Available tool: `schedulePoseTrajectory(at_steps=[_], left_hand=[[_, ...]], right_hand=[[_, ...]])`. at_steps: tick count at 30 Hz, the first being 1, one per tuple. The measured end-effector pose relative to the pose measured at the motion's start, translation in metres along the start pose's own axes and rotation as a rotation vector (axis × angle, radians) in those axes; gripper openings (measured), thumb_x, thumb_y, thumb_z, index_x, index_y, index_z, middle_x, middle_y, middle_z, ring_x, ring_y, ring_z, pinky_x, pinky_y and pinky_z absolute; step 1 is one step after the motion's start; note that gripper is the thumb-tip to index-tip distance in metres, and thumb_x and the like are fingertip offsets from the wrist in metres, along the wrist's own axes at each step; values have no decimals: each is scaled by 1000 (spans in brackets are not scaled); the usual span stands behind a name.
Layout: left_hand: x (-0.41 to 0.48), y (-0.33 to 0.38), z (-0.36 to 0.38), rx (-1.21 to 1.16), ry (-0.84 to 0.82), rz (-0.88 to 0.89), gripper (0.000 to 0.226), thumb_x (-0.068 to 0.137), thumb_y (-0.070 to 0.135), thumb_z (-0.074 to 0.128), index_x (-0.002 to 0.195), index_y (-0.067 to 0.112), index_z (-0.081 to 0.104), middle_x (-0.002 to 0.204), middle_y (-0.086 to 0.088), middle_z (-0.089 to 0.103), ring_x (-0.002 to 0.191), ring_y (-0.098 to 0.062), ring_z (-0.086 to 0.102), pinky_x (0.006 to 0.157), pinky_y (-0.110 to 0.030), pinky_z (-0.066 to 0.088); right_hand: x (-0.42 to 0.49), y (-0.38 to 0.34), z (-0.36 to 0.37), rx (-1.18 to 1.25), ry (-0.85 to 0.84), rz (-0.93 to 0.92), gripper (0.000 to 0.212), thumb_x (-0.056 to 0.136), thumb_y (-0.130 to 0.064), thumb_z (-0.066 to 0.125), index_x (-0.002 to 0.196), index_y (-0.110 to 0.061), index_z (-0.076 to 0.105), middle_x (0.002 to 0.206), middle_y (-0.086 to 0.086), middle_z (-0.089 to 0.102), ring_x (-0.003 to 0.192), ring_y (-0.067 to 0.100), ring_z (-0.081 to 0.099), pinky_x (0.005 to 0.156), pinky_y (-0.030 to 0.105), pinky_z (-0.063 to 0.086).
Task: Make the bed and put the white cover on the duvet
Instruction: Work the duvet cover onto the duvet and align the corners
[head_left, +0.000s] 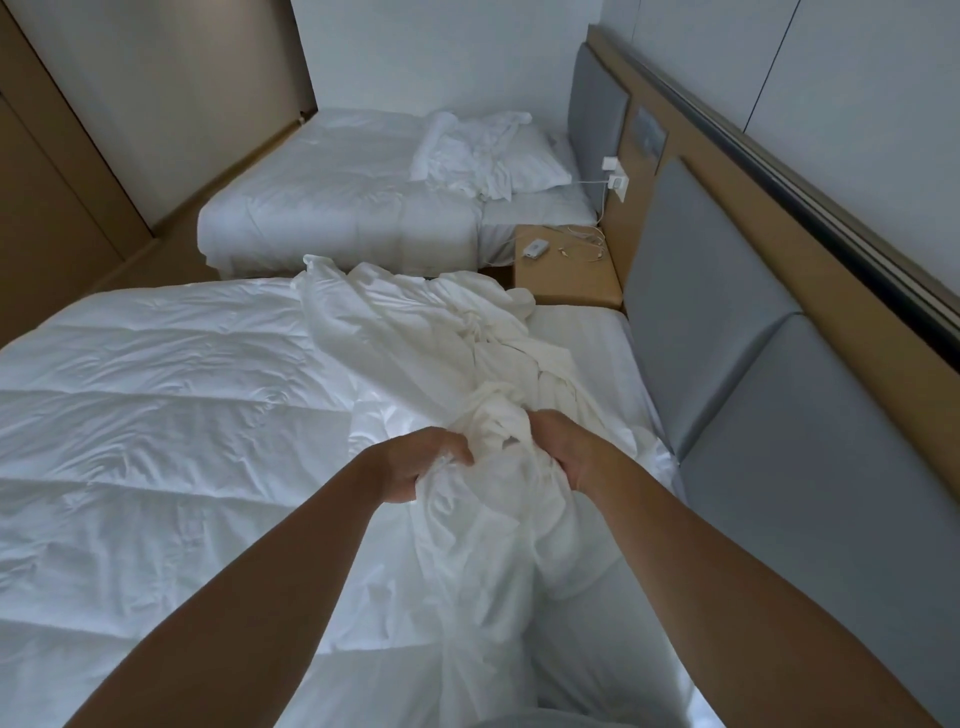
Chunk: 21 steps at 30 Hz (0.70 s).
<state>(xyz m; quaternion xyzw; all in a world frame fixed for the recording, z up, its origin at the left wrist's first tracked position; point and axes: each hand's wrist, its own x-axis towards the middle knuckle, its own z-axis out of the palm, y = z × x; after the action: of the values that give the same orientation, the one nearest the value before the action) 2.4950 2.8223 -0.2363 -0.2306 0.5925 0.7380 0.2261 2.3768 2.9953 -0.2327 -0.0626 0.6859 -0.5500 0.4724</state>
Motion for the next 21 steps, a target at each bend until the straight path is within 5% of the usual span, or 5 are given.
schedulePoseTrajectory(at_steps=[4, 10, 14, 17, 21], left_hand=[[-4, -1, 4, 201, -195, -56, 59, 75, -8, 72, 130, 11, 65, 130, -14, 68, 121, -33, 64, 102, -45, 51], [-5, 1, 14, 408, -212, -7, 59, 77, -21, 67, 123, 16, 66, 119, 1, 74, 117, -19, 66, 103, -30, 48], [1, -2, 14, 333, -131, 121, 56, 81, -3, 75, 131, 19, 63, 129, -2, 70, 125, -22, 62, 111, -36, 43], [9, -5, 3, 70, -30, 141, 46, 82, 12, 78, 126, 8, 67, 126, -15, 70, 118, -34, 66, 106, -46, 49], [13, -2, 1, 93, 158, 240, 33, 90, 22, 76, 121, 12, 71, 118, -8, 74, 112, -22, 69, 102, -37, 51]], right_hand=[[-4, -2, 6, -74, -5, 10, 35, 87, -36, 74, 100, -3, 73, 84, 14, 76, 84, 31, 72, 79, 40, 59], [-3, 0, 15, -77, 30, 59, 63, 72, -52, 72, 112, -3, 70, 113, 25, 71, 112, 43, 65, 105, 55, 49], [0, -3, 7, 40, 48, 84, 61, 80, -51, 72, 121, -7, 67, 111, 19, 73, 109, 35, 67, 106, 46, 48], [-6, -3, -3, -53, -8, 56, 40, 95, -50, 62, 112, -15, 69, 94, 9, 77, 93, 24, 70, 89, 35, 55], [-20, -2, -7, -260, -160, 50, 49, 95, -59, 54, 128, -23, 62, 127, 1, 69, 115, 15, 63, 100, 27, 49]])
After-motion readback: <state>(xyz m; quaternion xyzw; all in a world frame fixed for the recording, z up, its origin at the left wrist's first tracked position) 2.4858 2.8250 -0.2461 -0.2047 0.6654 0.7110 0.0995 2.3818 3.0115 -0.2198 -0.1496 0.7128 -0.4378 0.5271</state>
